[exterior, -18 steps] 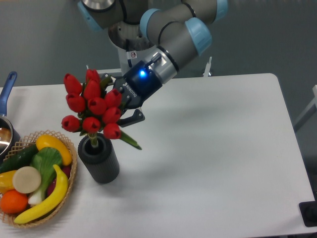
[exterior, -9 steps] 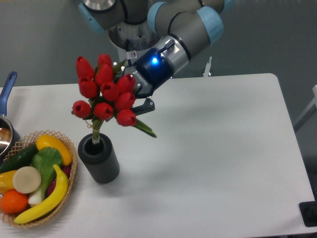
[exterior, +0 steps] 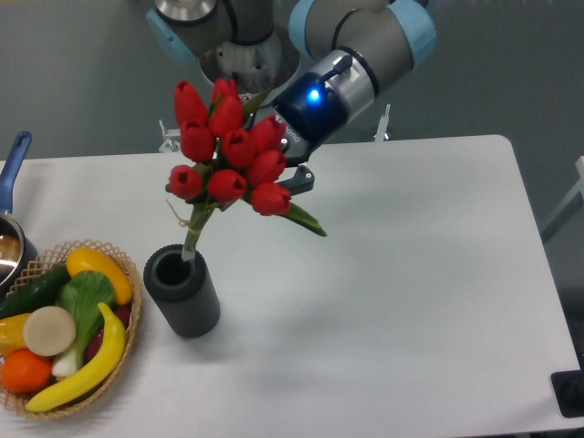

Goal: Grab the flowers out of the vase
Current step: 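Raise the tulip bunch higher and carry it away from the vase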

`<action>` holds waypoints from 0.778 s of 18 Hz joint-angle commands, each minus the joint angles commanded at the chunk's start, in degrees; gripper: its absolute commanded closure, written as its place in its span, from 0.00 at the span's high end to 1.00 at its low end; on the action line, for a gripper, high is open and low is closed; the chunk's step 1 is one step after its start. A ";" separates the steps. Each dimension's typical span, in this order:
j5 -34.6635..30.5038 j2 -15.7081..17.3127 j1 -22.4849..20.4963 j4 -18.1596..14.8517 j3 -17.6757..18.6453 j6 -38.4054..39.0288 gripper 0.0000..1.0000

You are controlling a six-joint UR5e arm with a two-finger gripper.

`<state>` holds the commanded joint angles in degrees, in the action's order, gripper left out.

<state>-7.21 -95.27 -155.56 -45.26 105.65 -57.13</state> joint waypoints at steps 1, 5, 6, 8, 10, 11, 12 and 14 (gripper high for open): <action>0.00 0.00 -0.18 0.00 0.00 0.00 0.41; -0.44 0.00 -2.64 0.09 0.00 -0.61 0.41; -0.44 0.00 -3.34 0.09 -0.17 -1.05 0.41; -0.44 -0.09 -4.31 0.09 -0.44 -1.67 0.41; -0.44 -0.17 -5.10 0.09 -0.88 -2.11 0.41; -0.53 -0.26 -5.54 0.09 -0.88 -2.20 0.41; -0.53 -0.26 -6.15 0.09 -0.79 -2.20 0.41; -0.53 -0.26 -7.03 0.09 -0.62 -2.20 0.41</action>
<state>-7.73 -95.54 -162.59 -45.18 105.03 -59.33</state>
